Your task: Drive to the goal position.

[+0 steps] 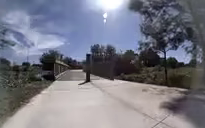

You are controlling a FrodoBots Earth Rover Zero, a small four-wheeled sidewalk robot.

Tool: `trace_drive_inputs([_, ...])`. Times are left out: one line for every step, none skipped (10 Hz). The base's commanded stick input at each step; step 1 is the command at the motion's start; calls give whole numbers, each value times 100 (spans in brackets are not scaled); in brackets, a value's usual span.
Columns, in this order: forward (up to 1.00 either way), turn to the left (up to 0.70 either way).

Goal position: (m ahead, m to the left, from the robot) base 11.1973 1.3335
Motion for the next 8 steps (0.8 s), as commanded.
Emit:
trace_drive_inputs([85,0])
trace_drive_inputs([85,2])
trace_drive_inputs([85,16])
trace_drive_inputs([85,34])
trace_drive_inputs([85,32])
trace_drive_inputs([85,16])
trace_drive_inputs([85,2])
trace_drive_inputs([85,0])
